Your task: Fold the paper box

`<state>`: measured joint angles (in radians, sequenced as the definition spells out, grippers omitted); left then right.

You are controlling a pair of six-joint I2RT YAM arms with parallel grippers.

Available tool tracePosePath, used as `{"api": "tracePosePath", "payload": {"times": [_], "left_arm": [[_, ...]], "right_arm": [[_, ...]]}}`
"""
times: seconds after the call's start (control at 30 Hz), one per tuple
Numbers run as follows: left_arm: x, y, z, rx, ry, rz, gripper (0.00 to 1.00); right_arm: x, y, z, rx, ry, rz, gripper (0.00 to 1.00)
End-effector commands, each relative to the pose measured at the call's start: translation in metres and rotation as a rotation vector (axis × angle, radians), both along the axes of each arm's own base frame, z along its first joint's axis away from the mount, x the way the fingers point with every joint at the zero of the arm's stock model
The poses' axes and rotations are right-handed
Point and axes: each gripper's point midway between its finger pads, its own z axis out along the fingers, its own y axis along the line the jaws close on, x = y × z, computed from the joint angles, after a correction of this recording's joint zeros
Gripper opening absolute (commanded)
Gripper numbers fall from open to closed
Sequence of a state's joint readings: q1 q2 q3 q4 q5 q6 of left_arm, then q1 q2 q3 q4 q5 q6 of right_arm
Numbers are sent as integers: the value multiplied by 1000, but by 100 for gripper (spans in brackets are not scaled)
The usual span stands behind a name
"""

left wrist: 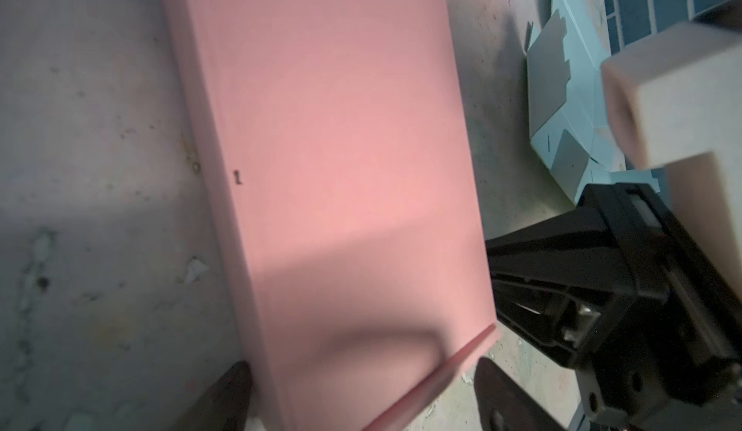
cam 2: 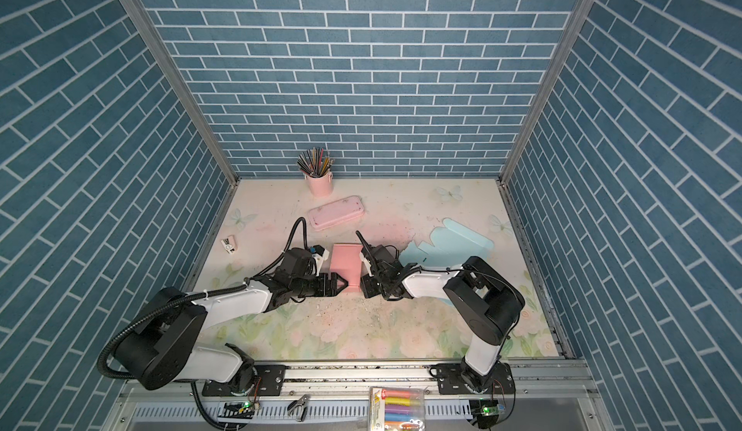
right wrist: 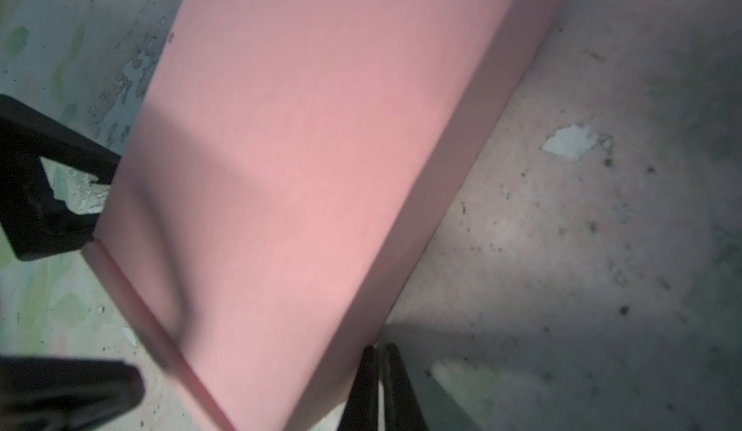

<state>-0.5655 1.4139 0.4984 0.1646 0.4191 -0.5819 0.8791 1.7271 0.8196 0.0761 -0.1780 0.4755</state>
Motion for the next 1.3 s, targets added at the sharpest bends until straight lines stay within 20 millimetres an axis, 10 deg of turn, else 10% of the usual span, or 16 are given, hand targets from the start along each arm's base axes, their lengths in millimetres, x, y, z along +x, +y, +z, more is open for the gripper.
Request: {"api": "tracePosePath", "payload": {"times": [0.0, 0.7, 1.27], "left_arm": [[-4, -18, 15, -56, -26, -20, 86], [2, -37, 26, -65, -49, -31, 79], [58, 40, 26, 53, -70, 170, 86]], "right_arm": [[-4, 10, 13, 45, -10, -4, 9], [-30, 30, 22, 93, -48, 94, 10], [-16, 2, 32, -3, -126, 81, 24]]}}
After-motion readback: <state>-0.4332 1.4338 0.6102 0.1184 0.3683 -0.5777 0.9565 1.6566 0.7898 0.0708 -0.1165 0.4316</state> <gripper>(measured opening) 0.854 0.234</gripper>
